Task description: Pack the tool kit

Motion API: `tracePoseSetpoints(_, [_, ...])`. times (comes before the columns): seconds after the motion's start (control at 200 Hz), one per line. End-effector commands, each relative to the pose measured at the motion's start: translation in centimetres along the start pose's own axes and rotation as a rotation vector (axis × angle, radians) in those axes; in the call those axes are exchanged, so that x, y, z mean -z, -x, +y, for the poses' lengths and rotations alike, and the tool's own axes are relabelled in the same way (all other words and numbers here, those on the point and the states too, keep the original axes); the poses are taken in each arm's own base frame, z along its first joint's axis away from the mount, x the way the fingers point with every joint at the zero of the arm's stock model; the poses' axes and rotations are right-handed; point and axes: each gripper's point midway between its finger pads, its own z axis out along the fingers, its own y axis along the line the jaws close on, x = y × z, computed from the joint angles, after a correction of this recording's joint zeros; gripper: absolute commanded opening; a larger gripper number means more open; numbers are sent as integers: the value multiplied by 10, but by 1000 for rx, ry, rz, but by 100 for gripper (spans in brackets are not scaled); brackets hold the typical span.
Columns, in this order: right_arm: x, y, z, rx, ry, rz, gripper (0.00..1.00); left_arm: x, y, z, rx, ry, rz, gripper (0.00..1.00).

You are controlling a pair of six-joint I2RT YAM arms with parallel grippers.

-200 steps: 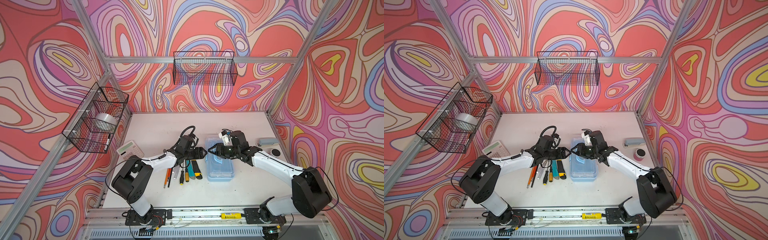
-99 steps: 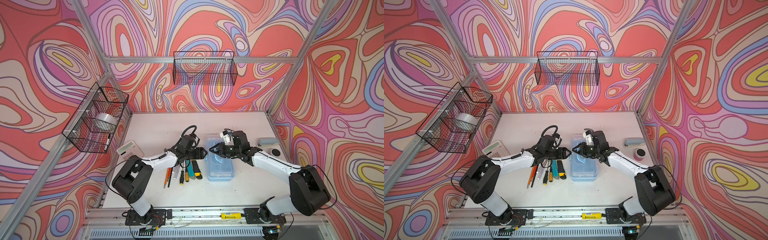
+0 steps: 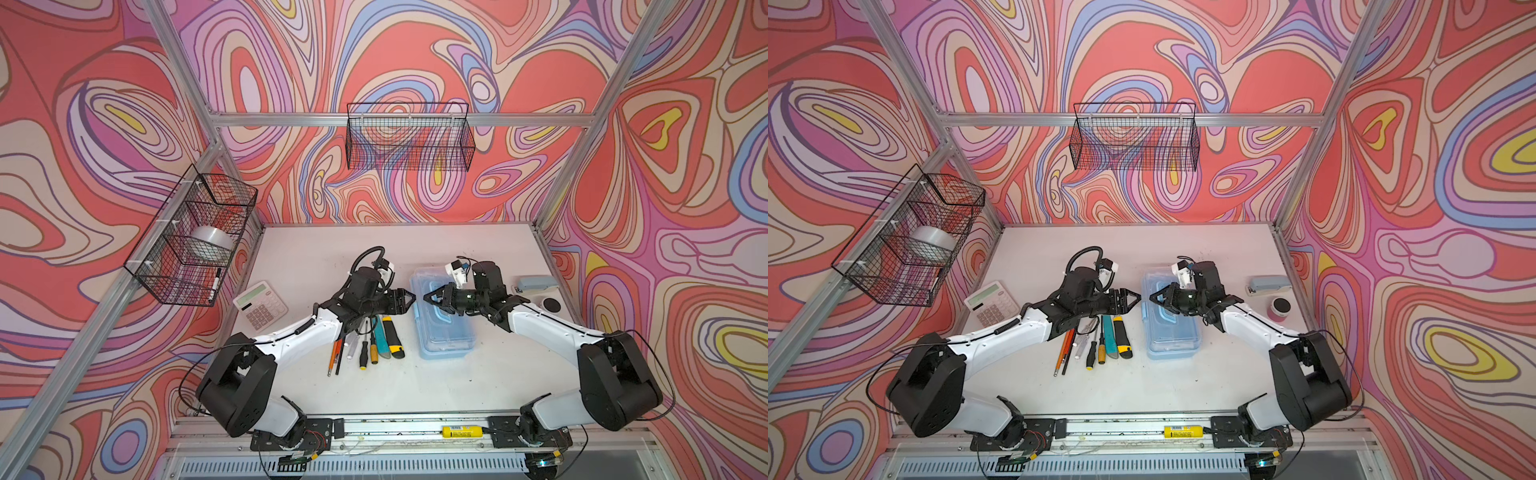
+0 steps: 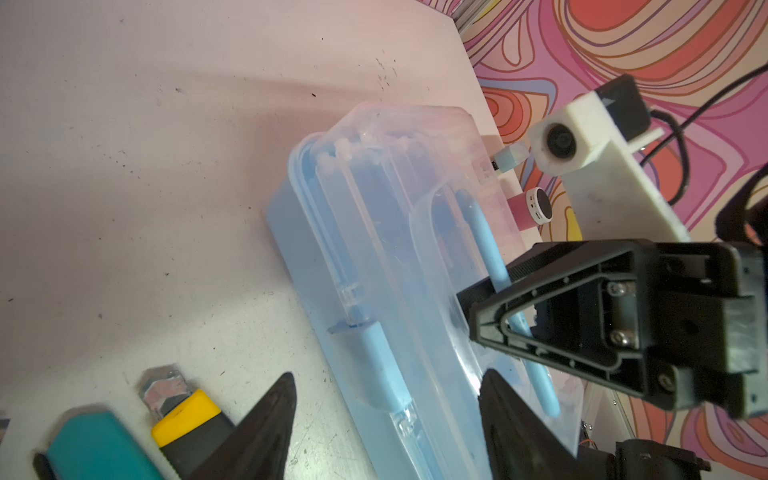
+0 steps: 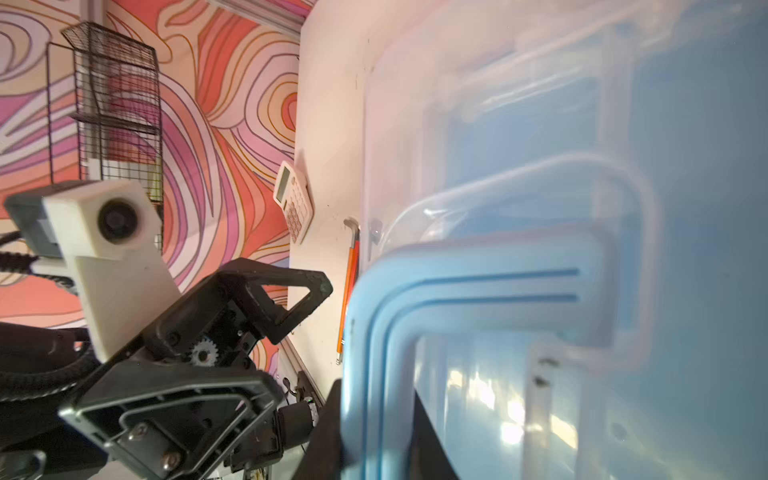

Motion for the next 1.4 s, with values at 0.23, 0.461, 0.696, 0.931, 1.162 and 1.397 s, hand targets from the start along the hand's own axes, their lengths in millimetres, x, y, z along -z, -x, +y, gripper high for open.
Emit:
tracePoseSetpoints(0.23, [28,30,41,39,295,-57,0,6,-6,-5,94,-130,-20,72])
tracePoseSetpoints(0.461, [31,34,44,60,320,-30,0,-6,-7,-9,150,-206,-18,72])
tracePoseSetpoints(0.696, [35,38,40,38,403,4,0,-19,-7,-12,195,-281,-15,72])
tracePoseSetpoints(0.931, [29,38,28,16,398,18,0,-26,-9,-10,194,-291,-14,71])
tracePoseSetpoints(1.162, [24,36,19,-1,396,22,0,-35,-8,-12,203,-333,-16,70])
tracePoseSetpoints(1.397, [21,35,14,-3,382,29,0,-37,-6,-19,233,-412,-30,69])
